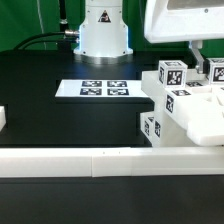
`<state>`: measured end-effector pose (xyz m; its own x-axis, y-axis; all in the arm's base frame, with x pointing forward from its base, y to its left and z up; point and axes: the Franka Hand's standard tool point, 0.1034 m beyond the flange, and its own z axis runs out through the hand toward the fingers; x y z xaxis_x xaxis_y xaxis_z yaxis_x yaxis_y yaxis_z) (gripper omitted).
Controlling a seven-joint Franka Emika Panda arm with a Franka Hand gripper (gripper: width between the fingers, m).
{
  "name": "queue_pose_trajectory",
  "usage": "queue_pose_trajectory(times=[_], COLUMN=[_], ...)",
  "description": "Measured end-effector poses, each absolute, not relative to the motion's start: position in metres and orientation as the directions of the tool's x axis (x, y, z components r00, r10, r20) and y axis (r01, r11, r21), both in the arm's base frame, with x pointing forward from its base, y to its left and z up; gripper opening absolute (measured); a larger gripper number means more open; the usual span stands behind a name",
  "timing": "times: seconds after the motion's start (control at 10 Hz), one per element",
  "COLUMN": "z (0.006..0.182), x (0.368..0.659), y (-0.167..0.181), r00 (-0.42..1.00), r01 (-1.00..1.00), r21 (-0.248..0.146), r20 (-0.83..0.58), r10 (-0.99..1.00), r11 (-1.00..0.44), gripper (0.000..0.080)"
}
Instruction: Assemble chair
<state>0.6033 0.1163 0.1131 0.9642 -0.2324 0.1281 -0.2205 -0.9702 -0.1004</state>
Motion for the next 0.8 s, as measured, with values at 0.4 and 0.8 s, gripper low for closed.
queue_pose_trajectory(times=[0.4, 0.8], z=[0.113, 0.1144], x=[0.6068, 0.608], y=[0.1158, 0.1167], r00=[0.8, 0.648], r01=[-0.573, -0.74], r21=[-0.166, -0.193], r20=[0.097, 0.052], r10=[-0.592, -0.76], r11=[-0.802, -0.644], gripper=[0.0282, 0.0284])
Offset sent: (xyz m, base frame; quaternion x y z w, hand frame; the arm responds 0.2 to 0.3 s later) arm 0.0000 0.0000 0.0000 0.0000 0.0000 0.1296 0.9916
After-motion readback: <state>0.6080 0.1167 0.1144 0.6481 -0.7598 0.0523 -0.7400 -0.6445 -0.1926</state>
